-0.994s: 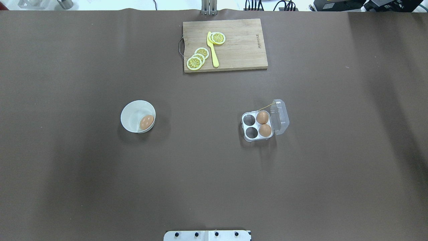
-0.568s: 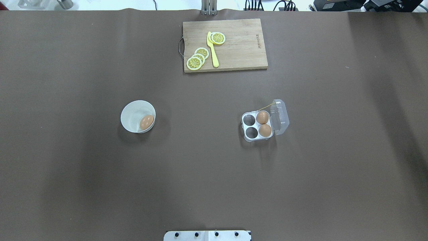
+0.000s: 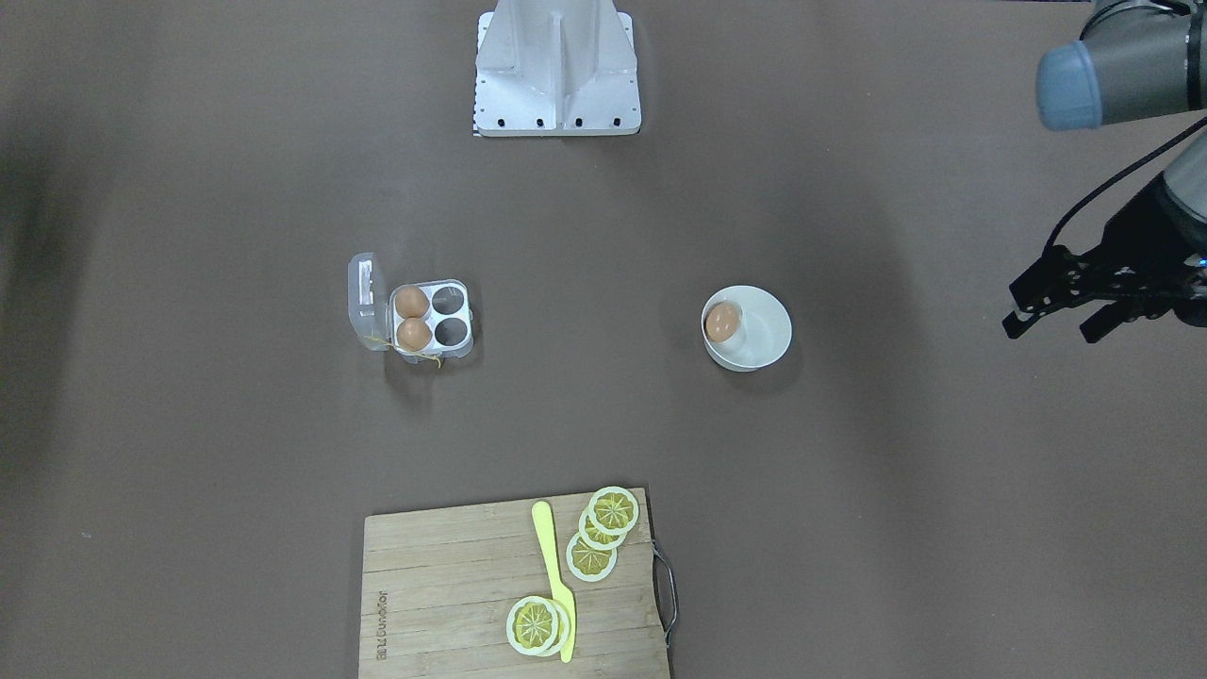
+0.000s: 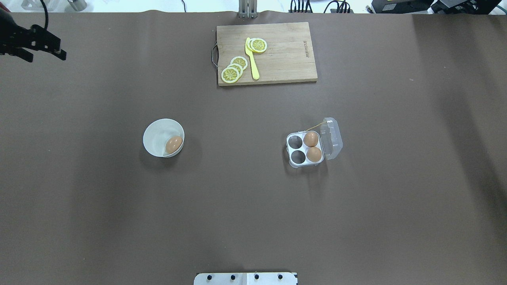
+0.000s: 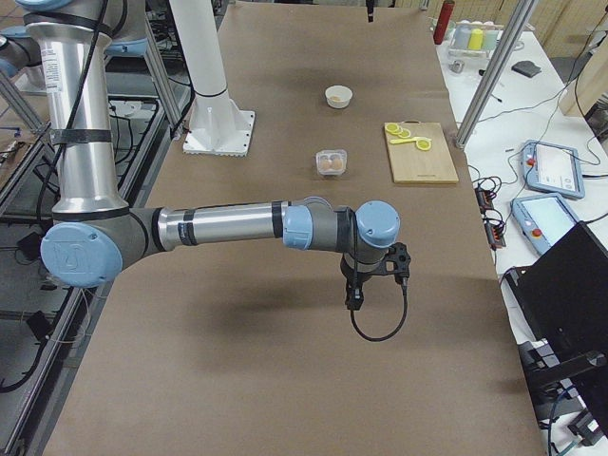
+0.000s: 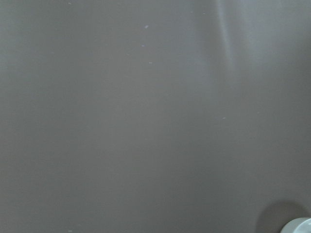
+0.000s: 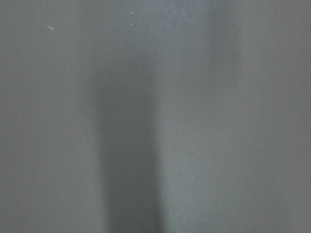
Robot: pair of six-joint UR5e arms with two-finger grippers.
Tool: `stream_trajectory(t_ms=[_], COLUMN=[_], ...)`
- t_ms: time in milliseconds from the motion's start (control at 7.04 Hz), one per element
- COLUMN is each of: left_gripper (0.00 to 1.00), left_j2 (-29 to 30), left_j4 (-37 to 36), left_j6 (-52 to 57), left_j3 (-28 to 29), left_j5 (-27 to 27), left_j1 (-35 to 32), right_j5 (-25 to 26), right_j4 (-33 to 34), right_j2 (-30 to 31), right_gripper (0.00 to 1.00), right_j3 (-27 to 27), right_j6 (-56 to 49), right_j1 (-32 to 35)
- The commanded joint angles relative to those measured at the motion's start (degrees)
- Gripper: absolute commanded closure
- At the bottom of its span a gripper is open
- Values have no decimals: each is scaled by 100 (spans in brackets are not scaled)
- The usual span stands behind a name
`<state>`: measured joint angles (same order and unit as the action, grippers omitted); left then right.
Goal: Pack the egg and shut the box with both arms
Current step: 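Move the left gripper over the brown egg in the white bowl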
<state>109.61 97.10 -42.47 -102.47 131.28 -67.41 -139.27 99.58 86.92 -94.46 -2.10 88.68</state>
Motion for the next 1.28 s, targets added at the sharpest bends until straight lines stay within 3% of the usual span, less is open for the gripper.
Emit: stream_trajectory(t_ms=[0, 284, 1136], left_gripper=[9, 9, 19], left_j2=[481, 518, 579], left_j4=[-68, -60, 2], left_j6=[-1162, -1528, -1072], left_j3=[-27, -54, 25], left_j5=[-163, -829, -1569], left_j1=[857, 1623, 2557], right_j5=[-4, -4, -171], right_j4=[0, 0, 0], right_j2=[-9, -18, -26], right_gripper=[0, 0, 0], right_j3=[15, 24, 24], right_j6=[-1, 8, 8], right_j1=[0, 0, 0])
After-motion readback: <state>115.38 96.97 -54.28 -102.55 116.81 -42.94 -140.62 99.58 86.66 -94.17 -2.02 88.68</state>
